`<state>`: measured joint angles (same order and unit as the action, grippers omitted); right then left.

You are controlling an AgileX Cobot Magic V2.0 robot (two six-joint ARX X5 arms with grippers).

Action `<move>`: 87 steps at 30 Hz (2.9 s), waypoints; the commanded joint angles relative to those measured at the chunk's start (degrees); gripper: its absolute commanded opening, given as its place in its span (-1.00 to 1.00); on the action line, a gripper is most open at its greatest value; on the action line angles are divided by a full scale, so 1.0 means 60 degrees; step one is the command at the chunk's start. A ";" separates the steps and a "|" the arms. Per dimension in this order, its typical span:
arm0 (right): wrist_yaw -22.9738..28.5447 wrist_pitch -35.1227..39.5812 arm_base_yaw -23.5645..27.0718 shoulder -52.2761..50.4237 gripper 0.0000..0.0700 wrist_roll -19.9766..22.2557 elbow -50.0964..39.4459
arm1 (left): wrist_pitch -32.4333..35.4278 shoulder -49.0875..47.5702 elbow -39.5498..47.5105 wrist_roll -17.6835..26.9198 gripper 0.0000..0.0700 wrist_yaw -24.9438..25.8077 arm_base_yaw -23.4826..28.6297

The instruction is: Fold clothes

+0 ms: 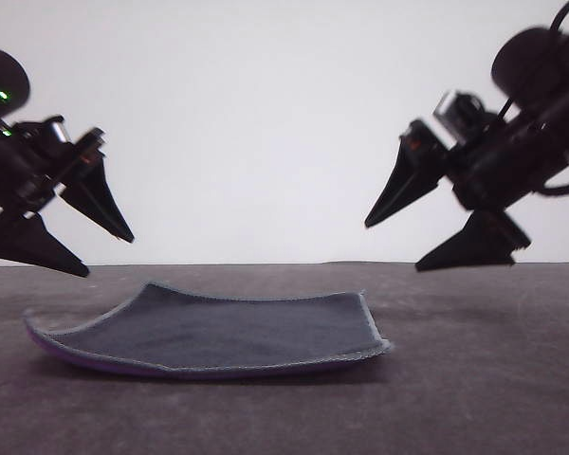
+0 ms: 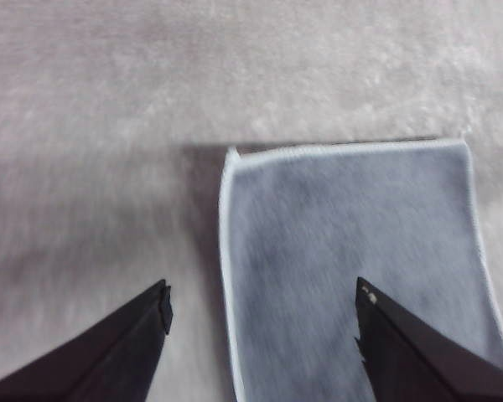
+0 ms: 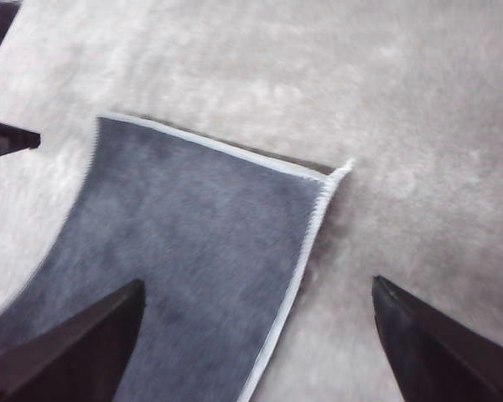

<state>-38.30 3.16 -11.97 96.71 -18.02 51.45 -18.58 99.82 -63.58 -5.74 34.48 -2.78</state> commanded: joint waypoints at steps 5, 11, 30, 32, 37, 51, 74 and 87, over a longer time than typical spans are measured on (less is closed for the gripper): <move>-0.0161 0.0148 -0.0136 0.1227 0.57 -0.0358 0.0951 | -0.0051 0.1324 -0.1091 0.0018 0.22 0.0084 -0.0051; -0.0358 -0.0034 -0.0229 0.2194 0.57 -0.0478 0.1949 | -0.0187 0.2176 -0.1787 0.0022 0.22 0.0087 -0.0123; -0.0718 -0.0207 -0.0620 0.2990 0.11 -0.0604 0.2450 | -0.0190 0.2738 -0.2145 0.0018 0.21 0.0645 -0.0692; -0.0712 -0.0204 -0.0651 0.2990 -0.19 -0.0603 0.2450 | -0.0189 0.2734 -0.2145 0.0018 0.13 0.0642 -0.0692; -0.0616 -0.0204 -0.0652 0.2990 -1.00 -0.0530 0.2450 | -0.0176 0.2738 -0.2145 0.0050 -0.87 0.0641 -0.0692; -0.2798 -0.1084 -0.0305 0.2987 -1.00 -0.0199 0.2747 | -0.1924 0.2720 -0.2479 0.1003 -1.00 0.1529 -0.0446; -0.4721 -0.6187 -0.0281 0.2969 -0.99 0.2873 0.2814 | -0.8312 0.2720 -0.3489 0.4092 -1.00 0.2058 -0.0361; -0.4721 -0.7137 -0.0479 0.2969 -0.76 0.3614 0.2814 | -0.9175 0.2720 -0.3489 0.4441 -0.95 0.2054 -0.0361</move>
<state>-66.24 -39.63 -14.55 113.14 2.39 67.29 -73.05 114.50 -83.46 19.84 46.48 -4.79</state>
